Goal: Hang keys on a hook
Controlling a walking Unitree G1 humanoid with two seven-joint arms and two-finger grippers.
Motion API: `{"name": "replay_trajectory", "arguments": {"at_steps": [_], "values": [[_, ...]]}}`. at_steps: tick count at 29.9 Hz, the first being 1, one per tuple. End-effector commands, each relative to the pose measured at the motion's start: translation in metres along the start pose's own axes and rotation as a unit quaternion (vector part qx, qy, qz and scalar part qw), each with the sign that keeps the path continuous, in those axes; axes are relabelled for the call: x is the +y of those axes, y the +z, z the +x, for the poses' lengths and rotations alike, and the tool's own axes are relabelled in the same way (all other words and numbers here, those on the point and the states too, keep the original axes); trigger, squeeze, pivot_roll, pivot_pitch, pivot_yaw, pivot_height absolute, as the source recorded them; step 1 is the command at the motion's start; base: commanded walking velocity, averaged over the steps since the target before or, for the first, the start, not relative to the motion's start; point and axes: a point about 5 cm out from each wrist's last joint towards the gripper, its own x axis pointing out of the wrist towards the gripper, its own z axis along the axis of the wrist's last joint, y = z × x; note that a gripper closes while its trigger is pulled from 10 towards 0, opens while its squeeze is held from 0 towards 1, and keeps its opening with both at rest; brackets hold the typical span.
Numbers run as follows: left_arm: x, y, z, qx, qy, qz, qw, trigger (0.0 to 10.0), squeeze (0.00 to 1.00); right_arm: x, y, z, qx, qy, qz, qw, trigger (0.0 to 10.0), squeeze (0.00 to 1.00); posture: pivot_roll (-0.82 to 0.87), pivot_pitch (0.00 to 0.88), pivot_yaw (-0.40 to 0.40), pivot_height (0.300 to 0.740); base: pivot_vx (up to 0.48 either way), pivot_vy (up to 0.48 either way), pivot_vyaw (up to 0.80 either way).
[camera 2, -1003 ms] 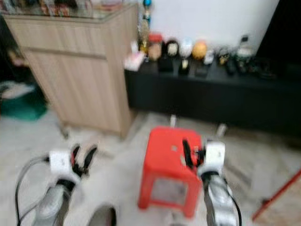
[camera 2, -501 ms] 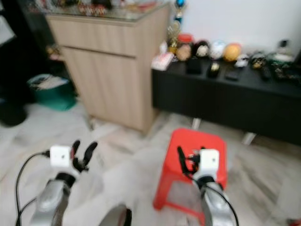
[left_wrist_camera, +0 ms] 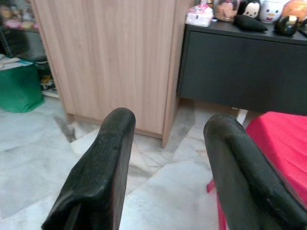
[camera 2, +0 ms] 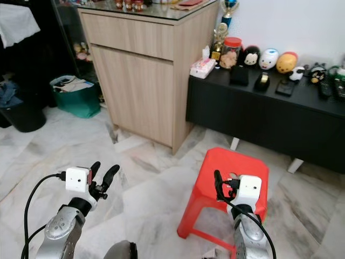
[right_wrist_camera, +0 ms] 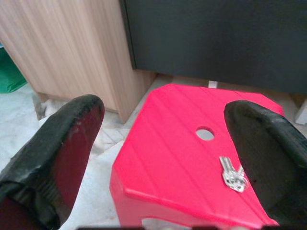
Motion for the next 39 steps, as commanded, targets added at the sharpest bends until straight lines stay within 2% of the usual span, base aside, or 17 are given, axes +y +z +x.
{"name": "replay_trajectory", "arguments": {"at_steps": [1,15,21,29,39], "values": [[-0.0031,-0.0036,0.0009,0.007,-0.008,-0.001,1.0,10.0,0.0,-0.0014,-0.0018,0.0009,0.008,-0.005,0.006,1.0,10.0,0.0,0.01,0.0,-0.024,0.641,0.0,0.0,0.0],[-0.0029,-0.0072,-0.0009,0.01,-0.004,-0.006,1.0,10.0,0.0,-0.0034,-0.0017,0.0024,0.006,-0.007,0.0,1.0,10.0,0.0,0.01,0.0,-0.035,0.641,0.23,0.0,-0.1],[-0.0046,-0.0072,-0.001,0.008,-0.005,-0.011,1.0,10.0,0.0,-0.0096,0.0003,0.0038,0.005,-0.016,-0.004,1.0,10.0,0.0,0.0,0.0,-0.033,0.641,0.279,0.0,0.0],[-0.0071,-0.0068,-0.0001,0.008,-0.01,-0.008,1.0,10.0,0.0,-0.0103,0.0004,0.0037,0.005,-0.016,-0.007,1.0,10.0,0.0,0.0,0.0,-0.036,0.641,0.29,0.0,-0.3],[-0.0067,-0.0052,0.0003,0.005,-0.008,-0.007,1.0,10.0,0.0,-0.0098,0.0023,0.0056,0.0,-0.014,-0.011,1.0,10.0,0.0,0.0,0.0,-0.039,0.641,0.289,0.0,0.0]]}}
